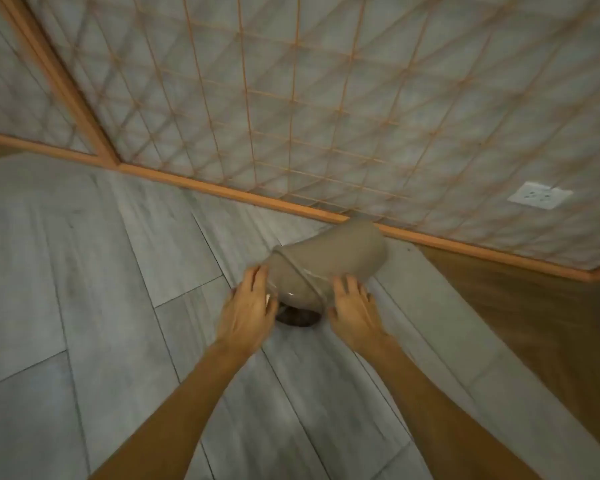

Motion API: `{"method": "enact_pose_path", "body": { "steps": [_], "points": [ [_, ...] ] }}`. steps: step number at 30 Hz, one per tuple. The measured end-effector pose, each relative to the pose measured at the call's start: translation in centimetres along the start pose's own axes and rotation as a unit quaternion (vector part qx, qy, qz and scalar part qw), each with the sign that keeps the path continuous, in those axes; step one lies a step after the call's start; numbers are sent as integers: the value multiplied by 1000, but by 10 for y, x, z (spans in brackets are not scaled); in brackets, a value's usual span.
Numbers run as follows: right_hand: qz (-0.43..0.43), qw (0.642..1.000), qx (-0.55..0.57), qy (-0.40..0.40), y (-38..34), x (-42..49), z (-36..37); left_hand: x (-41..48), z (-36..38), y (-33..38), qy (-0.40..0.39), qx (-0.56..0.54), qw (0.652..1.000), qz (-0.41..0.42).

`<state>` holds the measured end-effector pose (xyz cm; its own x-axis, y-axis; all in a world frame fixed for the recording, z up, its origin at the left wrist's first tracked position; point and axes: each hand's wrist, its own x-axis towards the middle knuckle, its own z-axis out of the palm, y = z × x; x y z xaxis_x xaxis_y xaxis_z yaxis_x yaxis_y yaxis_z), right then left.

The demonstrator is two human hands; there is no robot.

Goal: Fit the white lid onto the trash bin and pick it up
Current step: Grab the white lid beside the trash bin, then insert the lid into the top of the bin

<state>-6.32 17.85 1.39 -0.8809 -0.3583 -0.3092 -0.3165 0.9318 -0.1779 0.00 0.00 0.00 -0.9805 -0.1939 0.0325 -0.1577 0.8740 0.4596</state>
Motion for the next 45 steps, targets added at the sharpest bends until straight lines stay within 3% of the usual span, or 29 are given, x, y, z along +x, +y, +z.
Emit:
{"method": "enact_pose_path", "body": {
  "steps": [7, 9, 14, 21, 25, 31, 36, 38, 42, 45],
  "points": [
    [-3, 996, 59, 73, 0, 49, 65, 1, 93, 0, 29, -198, 974, -103],
    [-1, 994, 65, 92, 1, 59, 71, 9, 113, 1, 20, -306, 935, -180],
    [-4, 992, 90, 93, 3, 74, 80, 27, 139, 2, 7, -514, 779, -360],
    [-23, 991, 108, 78, 5, 79, 81, 38, 135, -2, -10, -666, 643, -378],
    [-21, 986, 150, 67, 3, 76, 72, 34, 127, 3, 0, -689, 626, -365],
    [-14, 973, 224, 50, -6, 67, 36, 39, 91, 15, 42, -680, 656, -325],
    [42, 938, 333, 83, -9, 61, 2, 53, 42, 37, 54, -627, 732, -259],
    [68, 902, 420, 81, -6, 58, -5, 57, 22, 45, 31, -572, 788, -225],
    [112, 795, 595, 30, 11, 38, -5, 55, -17, 55, -58, -396, 909, -112],
    [122, 721, 682, 0, 30, 23, 11, 46, -39, 58, 3, -229, 973, -1]
  ]
}}
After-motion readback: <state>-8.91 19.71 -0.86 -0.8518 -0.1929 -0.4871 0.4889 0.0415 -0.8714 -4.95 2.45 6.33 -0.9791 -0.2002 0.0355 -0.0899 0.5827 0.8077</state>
